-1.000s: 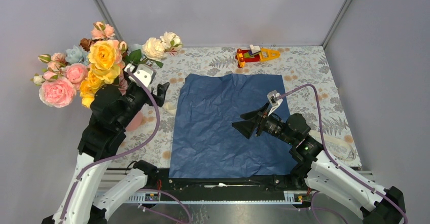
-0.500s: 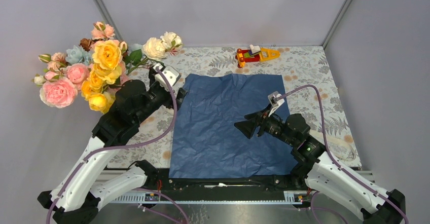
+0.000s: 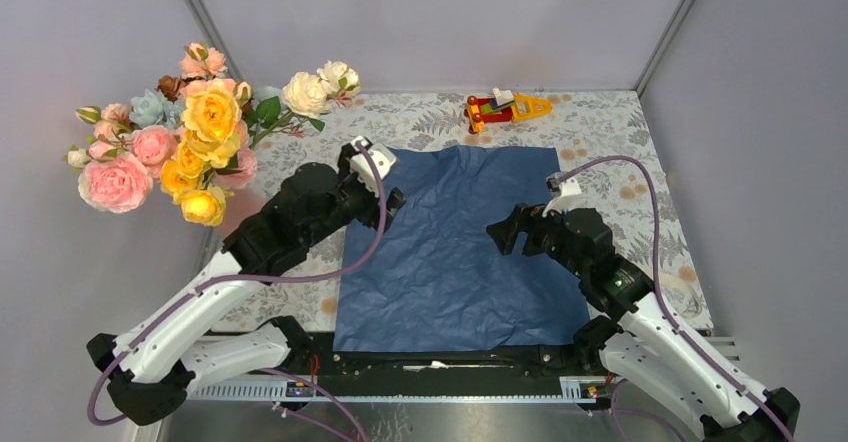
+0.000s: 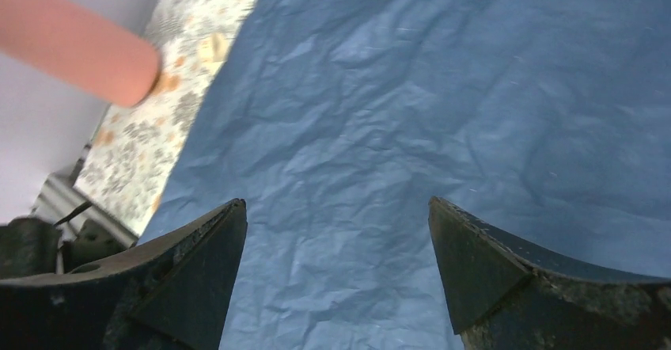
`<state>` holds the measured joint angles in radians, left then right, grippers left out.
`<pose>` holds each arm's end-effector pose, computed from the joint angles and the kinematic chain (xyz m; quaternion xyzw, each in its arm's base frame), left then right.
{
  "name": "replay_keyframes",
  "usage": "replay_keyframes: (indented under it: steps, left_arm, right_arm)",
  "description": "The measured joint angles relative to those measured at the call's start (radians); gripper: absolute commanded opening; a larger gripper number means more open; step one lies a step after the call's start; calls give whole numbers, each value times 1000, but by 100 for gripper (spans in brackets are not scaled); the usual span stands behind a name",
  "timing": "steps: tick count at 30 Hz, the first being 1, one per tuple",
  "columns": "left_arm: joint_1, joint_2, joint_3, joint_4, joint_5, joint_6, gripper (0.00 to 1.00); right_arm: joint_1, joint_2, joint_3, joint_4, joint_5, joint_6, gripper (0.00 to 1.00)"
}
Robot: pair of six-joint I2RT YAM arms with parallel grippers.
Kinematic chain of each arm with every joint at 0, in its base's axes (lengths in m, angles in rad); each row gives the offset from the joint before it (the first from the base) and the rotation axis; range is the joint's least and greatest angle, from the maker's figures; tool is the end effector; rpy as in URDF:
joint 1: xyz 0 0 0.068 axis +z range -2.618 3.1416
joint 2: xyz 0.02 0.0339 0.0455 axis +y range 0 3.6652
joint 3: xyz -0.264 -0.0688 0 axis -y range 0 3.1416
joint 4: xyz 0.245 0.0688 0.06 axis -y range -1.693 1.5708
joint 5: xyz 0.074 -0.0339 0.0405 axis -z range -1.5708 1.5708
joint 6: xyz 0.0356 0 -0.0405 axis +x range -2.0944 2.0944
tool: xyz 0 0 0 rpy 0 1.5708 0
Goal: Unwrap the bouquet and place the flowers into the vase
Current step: Reset both arms
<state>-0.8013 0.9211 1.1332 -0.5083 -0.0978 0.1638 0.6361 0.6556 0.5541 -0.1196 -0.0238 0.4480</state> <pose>0.1360 -0.1354 0.4020 0.3467 0.7246 -0.1489 0.5767 0.1342 0.1002 0.2853 -0.0807 0.7766 0.3303 0.5304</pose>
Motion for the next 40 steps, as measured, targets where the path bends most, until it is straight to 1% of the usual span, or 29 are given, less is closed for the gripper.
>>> replay_keyframes:
  steps: [6, 10, 13, 17, 20, 29, 35, 40]
  left_arm:
    - [-79, 37, -106, 90, -16, -90, 76]
    - [-126, 51, -184, 163, -42, -158, 77]
    - [-156, 49, -257, 228, -76, -211, 80]
    - [-178, 43, -362, 305, -122, -299, 94]
    - [-179, 21, -408, 336, -149, -337, 98]
    - [-179, -90, -545, 444, -265, -444, 99]
    - [-179, -98, -568, 464, -311, -476, 99]
    - [-179, -104, -571, 481, -322, -477, 99]
  right_arm:
    - [-148, 3, 13, -104, 4, 0, 93]
    - [-195, 1, 47, -179, 13, -19, 95]
    - [-213, -19, 79, -239, 48, -42, 96]
    - [-222, -71, 104, -303, 121, -72, 97]
    - [-224, -115, 106, -328, 170, -95, 98]
    - [-224, -295, 66, -336, 271, -116, 100]
    - [-224, -315, 50, -334, 286, -118, 100]
    - [-224, -315, 50, -332, 296, -119, 100]
